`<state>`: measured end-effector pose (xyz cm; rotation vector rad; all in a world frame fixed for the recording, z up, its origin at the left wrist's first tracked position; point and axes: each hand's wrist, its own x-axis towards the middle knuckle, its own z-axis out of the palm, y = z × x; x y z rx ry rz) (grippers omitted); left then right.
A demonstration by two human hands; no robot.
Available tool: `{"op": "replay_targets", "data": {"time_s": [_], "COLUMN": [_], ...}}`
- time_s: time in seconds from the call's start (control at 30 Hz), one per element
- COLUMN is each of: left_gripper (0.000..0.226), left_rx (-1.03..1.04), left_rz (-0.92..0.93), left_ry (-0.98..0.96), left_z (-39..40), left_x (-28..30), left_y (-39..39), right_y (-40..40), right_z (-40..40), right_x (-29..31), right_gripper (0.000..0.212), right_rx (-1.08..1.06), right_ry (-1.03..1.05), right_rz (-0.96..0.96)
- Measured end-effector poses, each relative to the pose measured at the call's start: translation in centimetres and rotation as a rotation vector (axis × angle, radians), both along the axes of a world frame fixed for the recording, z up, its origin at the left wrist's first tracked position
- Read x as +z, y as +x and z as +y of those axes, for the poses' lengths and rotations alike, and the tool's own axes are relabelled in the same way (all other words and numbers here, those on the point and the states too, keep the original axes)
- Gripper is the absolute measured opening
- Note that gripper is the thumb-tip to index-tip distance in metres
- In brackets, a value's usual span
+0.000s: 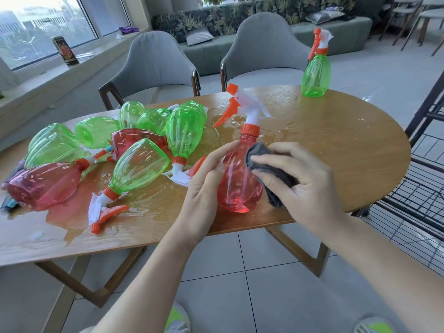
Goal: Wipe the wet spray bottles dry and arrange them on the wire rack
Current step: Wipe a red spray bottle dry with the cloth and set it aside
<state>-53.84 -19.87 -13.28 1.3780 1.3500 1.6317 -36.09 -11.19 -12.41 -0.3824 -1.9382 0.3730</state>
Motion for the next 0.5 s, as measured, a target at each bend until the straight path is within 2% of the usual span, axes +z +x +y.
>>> {"op": "replay_targets", "data": {"time_s": [0.1, 0.27, 0.5], "left_gripper": [0.039, 0.038, 0.041], "left_rx": [-0.012, -0.013, -0.054], "left_rz": [-0.112, -0.192, -0.232], "left_ry": [0.016, 0.027, 0.016], "left_z": [0.0, 0.1, 0.1], "left_x": [0.2, 0.4, 0.2], "left_y": [0.1, -0.3, -0.3], "right_y": [0.1, 0.4, -0.3], "right_z": [-0.7, -0.9, -0.7], "right_x": [-1.1, -1.6, -0.8], "right_gripper": [0.02, 0.02, 0.024], "right_rx": [0.076, 0.128, 0.037], "right_ry": [0.113, 0.266, 0.118], "right_rz": [-0.094, -0.219, -0.067]}}
